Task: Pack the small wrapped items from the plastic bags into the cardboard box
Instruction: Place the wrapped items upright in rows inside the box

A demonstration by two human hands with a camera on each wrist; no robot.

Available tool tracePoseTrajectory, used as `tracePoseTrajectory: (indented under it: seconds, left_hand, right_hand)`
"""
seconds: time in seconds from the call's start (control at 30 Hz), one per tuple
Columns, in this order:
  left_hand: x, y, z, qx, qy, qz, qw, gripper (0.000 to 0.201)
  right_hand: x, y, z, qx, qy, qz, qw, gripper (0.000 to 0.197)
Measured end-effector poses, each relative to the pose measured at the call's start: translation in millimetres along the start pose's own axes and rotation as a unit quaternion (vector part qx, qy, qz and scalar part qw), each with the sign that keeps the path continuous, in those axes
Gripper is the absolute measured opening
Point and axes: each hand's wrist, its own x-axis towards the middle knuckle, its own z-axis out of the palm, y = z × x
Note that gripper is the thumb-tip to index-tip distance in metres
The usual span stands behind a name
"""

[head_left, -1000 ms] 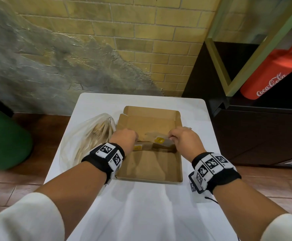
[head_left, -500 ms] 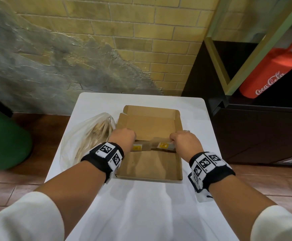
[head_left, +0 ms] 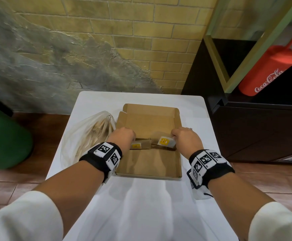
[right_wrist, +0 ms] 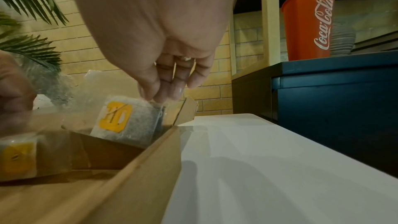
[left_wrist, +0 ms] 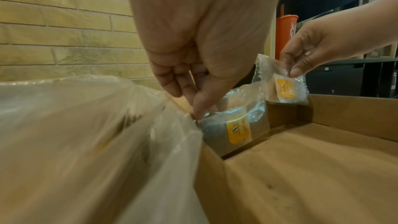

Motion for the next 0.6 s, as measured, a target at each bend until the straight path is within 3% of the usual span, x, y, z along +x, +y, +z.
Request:
tracePoseTrajectory:
  seconds: [0.3,0.43,0.6]
  left_hand:
    - [-5.8,-1.5,-0.6,-0.043,0.031,0.009,0.999,0.031]
    - [-5.2,-1.0,-4.7,-0.009,-0.002,0.012,1.0,0.024]
    - [-2.8,-1.7,-4.6,0.013,-0.012,0.011,1.0,0.031]
  right_hand:
    - [2.9,0.9,2.2,0.017,0.003,0.014,1.0,0.022]
    - [5.1,1.2,5.0,0.031,0.006,0.025,0.999,0.022]
    - [4.4,1.5,5.6,0.062,0.013,0.04,0.997,0.022]
